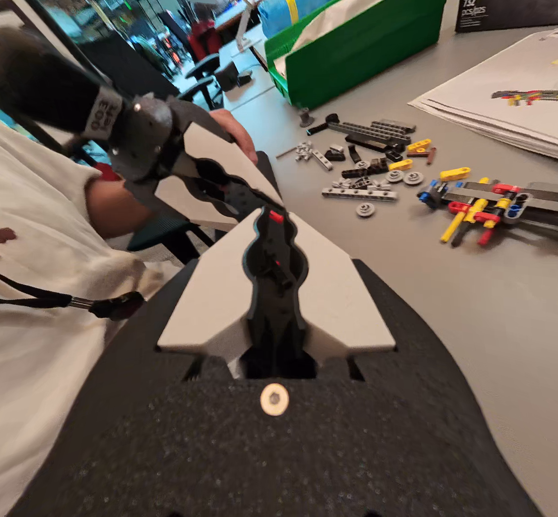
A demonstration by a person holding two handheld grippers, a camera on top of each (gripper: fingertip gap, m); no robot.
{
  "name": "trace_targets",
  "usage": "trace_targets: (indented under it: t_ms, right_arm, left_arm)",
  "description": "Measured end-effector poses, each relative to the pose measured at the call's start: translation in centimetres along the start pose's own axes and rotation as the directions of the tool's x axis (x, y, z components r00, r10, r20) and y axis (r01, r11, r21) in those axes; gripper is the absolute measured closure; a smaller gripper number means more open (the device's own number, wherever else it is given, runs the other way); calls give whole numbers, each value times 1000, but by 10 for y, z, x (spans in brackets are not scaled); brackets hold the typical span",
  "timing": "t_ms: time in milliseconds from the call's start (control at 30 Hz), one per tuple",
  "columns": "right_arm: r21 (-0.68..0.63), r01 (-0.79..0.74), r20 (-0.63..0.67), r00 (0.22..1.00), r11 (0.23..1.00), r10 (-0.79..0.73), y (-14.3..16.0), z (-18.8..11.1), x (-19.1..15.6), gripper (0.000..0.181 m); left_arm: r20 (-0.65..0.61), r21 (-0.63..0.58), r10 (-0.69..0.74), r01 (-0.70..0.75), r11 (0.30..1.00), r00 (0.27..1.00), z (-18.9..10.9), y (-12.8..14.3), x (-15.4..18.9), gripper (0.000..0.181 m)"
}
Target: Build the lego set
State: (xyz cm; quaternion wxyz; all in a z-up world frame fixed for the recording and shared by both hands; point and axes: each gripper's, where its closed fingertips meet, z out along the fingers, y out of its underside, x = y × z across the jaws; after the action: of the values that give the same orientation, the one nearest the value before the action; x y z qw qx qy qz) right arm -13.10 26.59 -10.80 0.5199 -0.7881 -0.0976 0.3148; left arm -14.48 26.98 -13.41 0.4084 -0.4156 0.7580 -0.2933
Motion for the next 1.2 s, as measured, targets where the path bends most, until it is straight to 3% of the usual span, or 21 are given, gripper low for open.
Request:
trace_targets:
  t_ms: [100,267,567,733,833,967,1067,1200]
  right_arm:
    - [13,-5,31,1000,1000,5,0,4,-7,169]
    - [-15,40,-9,999,999,-40,4,8,-7,173]
    - [-49,59,30,998,997,-57,12,10,-13,169]
    - [37,-41,149,988,998,35,3,5,-20,169]
    - [76,-198,347,924,977,161,-6,-3,-34,161]
    - [19,-416,616,721,909,317,-17,-20,-49,158]
    - [-19,-455,683,644,890,344,-22,-26,-52,163]
    - [-81,-412,676,647,908,353,-14,-21,-55,165]
  left_arm:
    - [137,-1,185,-187,982,973,-3,-10,-8,163]
    - [194,36,332,-345,938,923,-5,-23,-1,167]
    - [198,45,376,-391,919,905,-3,-19,1,177]
    - [194,178,271,-305,936,943,-8,-32,2,177]
    - [156,327,166,-210,921,974,-18,-50,6,178]
    - [125,434,121,-164,886,985,-28,-64,7,178]
    - [116,453,140,-178,873,983,-29,-66,10,177]
    - [131,454,153,-197,869,979,-29,-67,9,177]
